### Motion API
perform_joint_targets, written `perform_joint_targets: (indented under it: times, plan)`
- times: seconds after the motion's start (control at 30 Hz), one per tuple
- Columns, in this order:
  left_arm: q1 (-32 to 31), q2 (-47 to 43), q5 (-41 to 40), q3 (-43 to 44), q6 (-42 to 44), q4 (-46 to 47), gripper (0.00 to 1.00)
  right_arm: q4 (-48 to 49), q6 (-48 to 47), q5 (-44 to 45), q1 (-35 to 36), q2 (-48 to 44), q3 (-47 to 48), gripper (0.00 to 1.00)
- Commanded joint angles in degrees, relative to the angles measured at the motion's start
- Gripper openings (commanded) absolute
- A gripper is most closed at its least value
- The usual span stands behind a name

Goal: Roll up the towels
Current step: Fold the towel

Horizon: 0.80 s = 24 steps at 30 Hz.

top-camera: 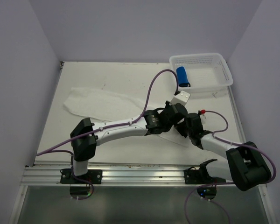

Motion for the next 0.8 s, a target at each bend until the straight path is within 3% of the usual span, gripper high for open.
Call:
perform_joint_targets:
  times: [0.0, 0.77]
  plan:
    - [0.3, -3.7, -0.9, 2.5, 1.3, 1.5, 0.0, 5.2, 2.8, 6.5, 0.1, -0.1, 0.3, 0.0]
    - [0.3, -4.6, 3.6, -2.3, 1.2, 3.6, 0.0, -3.7, 5.9, 14.9, -1.1, -11.2, 1.7, 0.04]
